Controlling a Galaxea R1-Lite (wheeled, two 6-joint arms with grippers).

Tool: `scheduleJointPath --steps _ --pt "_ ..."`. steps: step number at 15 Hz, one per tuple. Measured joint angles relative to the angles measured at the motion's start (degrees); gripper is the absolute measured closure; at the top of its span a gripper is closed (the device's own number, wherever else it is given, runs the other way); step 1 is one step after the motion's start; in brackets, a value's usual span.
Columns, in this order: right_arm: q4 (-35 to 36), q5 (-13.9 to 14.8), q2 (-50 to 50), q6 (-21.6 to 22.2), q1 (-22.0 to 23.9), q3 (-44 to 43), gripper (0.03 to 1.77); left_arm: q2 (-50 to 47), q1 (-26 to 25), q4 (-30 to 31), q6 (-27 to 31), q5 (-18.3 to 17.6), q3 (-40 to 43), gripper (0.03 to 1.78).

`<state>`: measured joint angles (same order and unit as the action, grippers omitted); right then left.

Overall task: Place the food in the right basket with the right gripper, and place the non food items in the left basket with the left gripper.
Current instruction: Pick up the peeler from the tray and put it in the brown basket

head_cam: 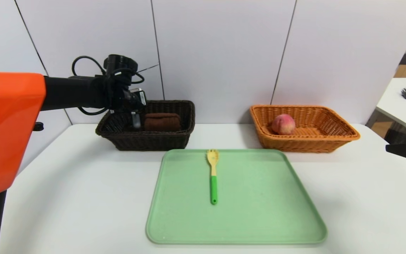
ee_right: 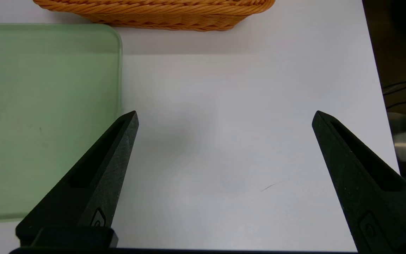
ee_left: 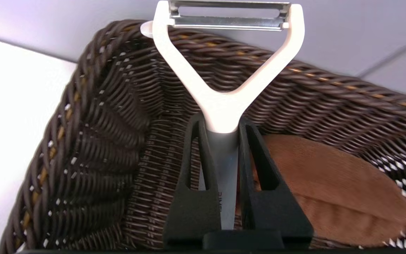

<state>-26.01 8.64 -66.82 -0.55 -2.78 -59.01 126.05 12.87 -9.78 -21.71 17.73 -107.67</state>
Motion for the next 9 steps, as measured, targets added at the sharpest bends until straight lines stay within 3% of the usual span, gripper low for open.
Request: scheduleJointPath --steps 3,6,9 --pt "0.27 0.04 -0.49 -0.46 0.50 -0.20 0.10 0.60 0.05 0.00 -0.06 -0.04 -0.29 1.58" --pt "0.39 0.01 -1.12 -0.57 0.83 -0.30 0.10 0.90 -0.11 -0.02 -0.15 0.00 -0.24 1.10" --pt "0.30 0.00 -1.34 -0.60 0.89 -0.24 0.10 1.27 0.02 0.00 -0.17 -0.01 -0.21 0.78"
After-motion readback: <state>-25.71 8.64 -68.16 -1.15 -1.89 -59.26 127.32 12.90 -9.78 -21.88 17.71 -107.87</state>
